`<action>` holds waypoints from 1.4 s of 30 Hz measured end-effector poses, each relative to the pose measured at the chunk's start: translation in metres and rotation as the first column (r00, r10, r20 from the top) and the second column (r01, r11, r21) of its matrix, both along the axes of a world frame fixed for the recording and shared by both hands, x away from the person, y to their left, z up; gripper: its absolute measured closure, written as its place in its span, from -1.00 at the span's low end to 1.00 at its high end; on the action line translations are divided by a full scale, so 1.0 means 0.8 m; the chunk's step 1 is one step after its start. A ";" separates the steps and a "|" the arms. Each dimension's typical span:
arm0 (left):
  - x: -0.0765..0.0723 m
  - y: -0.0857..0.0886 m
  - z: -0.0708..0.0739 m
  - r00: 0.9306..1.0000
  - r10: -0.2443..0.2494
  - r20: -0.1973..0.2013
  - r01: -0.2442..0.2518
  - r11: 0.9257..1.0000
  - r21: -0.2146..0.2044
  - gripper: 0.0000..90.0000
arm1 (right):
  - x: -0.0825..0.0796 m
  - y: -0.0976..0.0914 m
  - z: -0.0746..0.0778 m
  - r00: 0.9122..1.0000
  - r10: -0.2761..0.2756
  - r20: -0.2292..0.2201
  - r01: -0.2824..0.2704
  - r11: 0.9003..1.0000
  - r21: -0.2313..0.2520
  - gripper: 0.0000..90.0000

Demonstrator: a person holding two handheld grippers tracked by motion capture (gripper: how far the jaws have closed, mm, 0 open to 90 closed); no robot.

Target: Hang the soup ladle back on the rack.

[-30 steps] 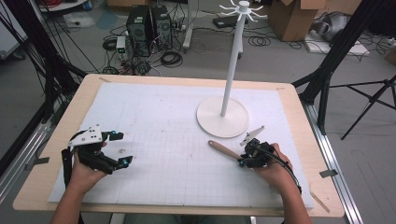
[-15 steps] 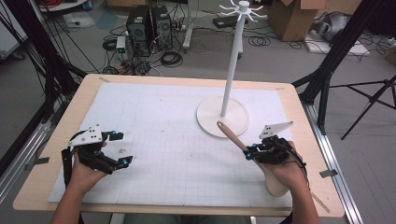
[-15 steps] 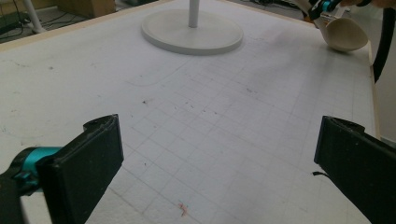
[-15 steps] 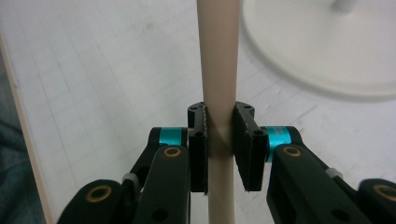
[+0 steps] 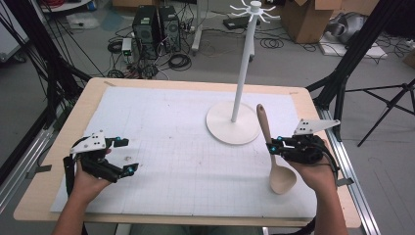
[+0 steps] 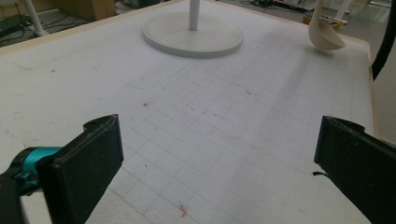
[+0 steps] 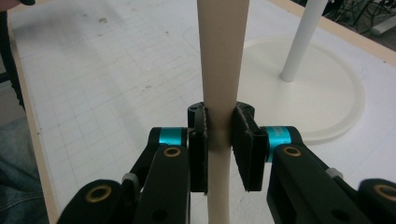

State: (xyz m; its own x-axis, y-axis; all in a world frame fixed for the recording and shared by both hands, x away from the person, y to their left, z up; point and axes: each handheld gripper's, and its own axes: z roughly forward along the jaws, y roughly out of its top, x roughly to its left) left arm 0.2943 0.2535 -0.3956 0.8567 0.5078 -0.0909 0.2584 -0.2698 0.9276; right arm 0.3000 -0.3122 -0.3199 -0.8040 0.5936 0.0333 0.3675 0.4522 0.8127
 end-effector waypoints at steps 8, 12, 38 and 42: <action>-0.001 0.000 0.001 1.000 0.001 0.001 -0.001 1.000 -0.005 -0.96 | 0.009 -0.001 0.039 0.999 0.004 0.038 -0.004 1.000 0.004 0.71; -0.001 0.000 0.002 1.000 -0.002 0.004 0.002 1.000 -0.007 -0.96 | 0.018 -0.004 0.065 0.999 0.003 0.055 -0.004 1.000 0.016 0.71; 0.000 -0.002 0.001 1.000 -0.010 0.001 0.010 1.000 -0.006 -0.96 | 0.081 -0.004 0.155 0.999 0.005 0.049 -0.007 1.000 0.030 0.71; 0.000 -0.002 0.001 1.000 -0.008 0.003 0.008 1.000 -0.006 -0.96 | 0.088 -0.003 0.168 0.999 -0.004 0.050 0.002 0.999 0.035 0.71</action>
State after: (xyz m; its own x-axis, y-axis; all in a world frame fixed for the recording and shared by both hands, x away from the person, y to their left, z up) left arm 0.2942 0.2521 -0.3950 0.8607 0.5007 -0.0917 0.2539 -0.2661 0.9299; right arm 0.3703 -0.3148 -0.1855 -0.8036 0.5950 0.0138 0.3268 0.4219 0.8457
